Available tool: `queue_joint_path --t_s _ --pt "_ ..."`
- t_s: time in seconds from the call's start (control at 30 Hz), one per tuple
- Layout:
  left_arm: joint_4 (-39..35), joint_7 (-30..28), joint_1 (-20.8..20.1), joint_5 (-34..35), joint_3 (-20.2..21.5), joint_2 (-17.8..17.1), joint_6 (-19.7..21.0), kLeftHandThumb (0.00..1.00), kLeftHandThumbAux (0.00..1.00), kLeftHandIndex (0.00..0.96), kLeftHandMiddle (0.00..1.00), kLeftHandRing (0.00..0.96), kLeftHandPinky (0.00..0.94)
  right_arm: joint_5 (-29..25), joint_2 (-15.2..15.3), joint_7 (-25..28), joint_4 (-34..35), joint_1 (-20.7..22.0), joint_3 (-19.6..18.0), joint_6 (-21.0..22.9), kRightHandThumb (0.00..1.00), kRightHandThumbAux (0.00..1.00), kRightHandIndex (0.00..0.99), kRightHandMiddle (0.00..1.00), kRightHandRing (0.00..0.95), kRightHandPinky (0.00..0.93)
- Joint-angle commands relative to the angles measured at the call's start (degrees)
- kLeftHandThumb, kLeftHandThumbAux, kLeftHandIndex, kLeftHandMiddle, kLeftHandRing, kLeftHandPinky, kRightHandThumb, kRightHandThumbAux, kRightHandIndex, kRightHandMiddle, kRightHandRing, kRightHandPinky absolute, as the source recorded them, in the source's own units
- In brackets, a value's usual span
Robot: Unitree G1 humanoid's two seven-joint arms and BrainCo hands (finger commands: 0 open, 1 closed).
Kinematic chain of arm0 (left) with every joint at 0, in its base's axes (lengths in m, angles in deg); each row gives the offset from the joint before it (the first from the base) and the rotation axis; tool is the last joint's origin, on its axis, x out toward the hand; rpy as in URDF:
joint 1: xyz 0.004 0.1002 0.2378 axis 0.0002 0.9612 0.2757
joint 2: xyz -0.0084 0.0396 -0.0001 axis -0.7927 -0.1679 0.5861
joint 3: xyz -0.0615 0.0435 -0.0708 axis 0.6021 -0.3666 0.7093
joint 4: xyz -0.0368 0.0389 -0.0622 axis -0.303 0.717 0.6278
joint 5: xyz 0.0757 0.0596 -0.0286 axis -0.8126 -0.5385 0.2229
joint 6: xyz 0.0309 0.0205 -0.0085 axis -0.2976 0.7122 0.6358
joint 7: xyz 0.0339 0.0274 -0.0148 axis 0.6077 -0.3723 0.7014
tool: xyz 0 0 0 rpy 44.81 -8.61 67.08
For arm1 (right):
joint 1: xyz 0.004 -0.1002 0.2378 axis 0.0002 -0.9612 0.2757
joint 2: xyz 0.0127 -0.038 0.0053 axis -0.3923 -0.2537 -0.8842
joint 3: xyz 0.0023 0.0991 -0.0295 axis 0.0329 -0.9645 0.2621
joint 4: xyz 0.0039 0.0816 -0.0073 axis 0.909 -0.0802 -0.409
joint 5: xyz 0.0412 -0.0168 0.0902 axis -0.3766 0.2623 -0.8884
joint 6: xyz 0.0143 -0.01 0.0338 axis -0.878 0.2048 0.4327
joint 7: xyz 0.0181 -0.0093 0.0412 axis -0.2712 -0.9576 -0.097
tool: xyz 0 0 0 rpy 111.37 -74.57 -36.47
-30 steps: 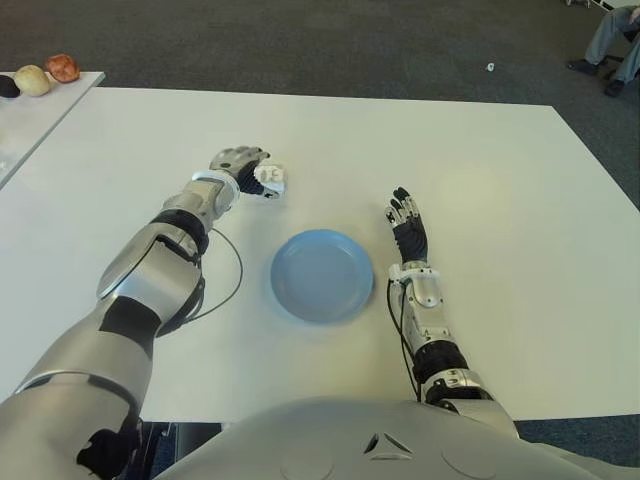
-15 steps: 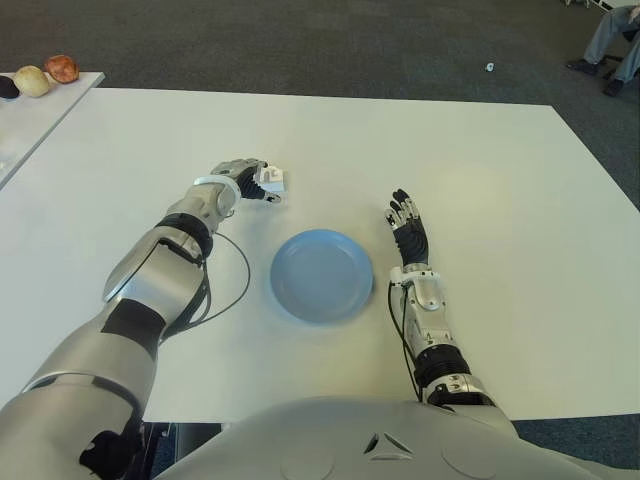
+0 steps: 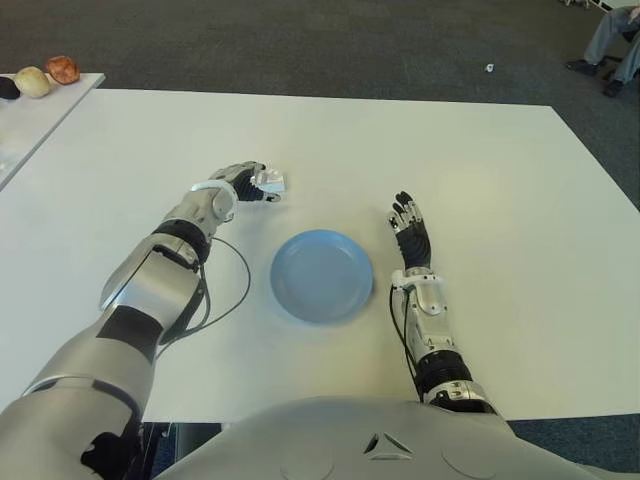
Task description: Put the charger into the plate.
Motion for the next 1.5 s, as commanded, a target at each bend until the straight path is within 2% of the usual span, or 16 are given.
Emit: queue_joint_path --t_s 0.03,0.23,0.57,0.97,1.17,1.33,1.5 --pt "1.75 -3.11 4.51 -0.68 -0.94 0.33 2.03 0.000 0.456 0.000 0.000 0.000 0.000 -0.69 -0.23 0.57 -2.60 -4.46 -0.28 2.75 0.000 0.540 0.000 0.068 0.042 0.031" --pt "1.66 -2.99 4.50 -1.44 -1.72 0.17 2.27 0.000 0.486 0.000 0.000 0.000 0.000 -0.44 -0.42 0.30 -1.63 -4.87 -0.21 3.52 0.000 0.528 0.000 0.068 0.039 0.029" --pt "1.31 -0.25 3.97 -5.02 -5.95 -1.48 0.19 0.000 0.480 0.000 0.000 0.000 0.018 -0.15 -0.95 -0.27 -0.51 -5.27 0.09 4.35 0.000 0.527 0.000 0.074 0.045 0.040" --pt "1.06 7.75 3.29 -13.27 -14.84 -5.41 -4.57 0.000 0.502 0.000 0.000 0.000 0.009 -0.38 -1.70 -0.64 1.78 -6.20 0.52 5.38 0.000 0.519 0.000 0.071 0.045 0.021" --pt "0.32 13.91 2.09 -19.00 -20.88 -10.17 -8.03 0.000 0.550 0.000 0.000 0.000 0.000 -0.23 -1.46 -0.67 2.67 -6.64 0.69 5.56 0.000 0.514 0.000 0.083 0.054 0.024" --pt "-0.05 15.99 0.60 -21.47 -23.93 -12.50 -9.40 0.000 0.571 0.000 0.002 0.000 0.000 -0.11 -1.31 -0.55 3.41 -7.16 0.96 5.22 0.000 0.509 0.000 0.093 0.068 0.031" --pt "-0.23 19.88 -0.31 -26.92 -29.36 -14.22 -9.04 0.000 0.593 0.000 0.000 0.000 0.000 0.18 -1.01 -0.67 4.28 -7.68 1.14 5.71 0.000 0.505 0.000 0.113 0.085 0.034"
